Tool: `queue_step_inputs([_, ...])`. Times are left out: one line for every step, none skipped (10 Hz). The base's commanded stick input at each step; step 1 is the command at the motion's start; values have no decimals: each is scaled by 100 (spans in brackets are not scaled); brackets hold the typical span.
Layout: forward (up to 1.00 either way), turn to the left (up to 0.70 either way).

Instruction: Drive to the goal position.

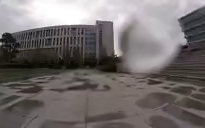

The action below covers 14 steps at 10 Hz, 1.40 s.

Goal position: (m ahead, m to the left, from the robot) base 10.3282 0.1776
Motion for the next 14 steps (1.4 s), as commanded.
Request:
queue_step_inputs([70, 0])
queue_step_inputs([70, 0])
queue_step_inputs([70, 0])
queue_step_inputs([70, 0])
queue_step_inputs([70, 0])
queue_step_inputs([70, 0])
queue_step_inputs([70, 0])
queue_step_inputs([70, 0])
queue_step_inputs([70, 0])
queue_step_inputs([70, 0])
queue_step_inputs([70, 0])
queue_step_inputs([70, 0])
queue_step_inputs([70, 0])
queue_step_inputs([70, 0])
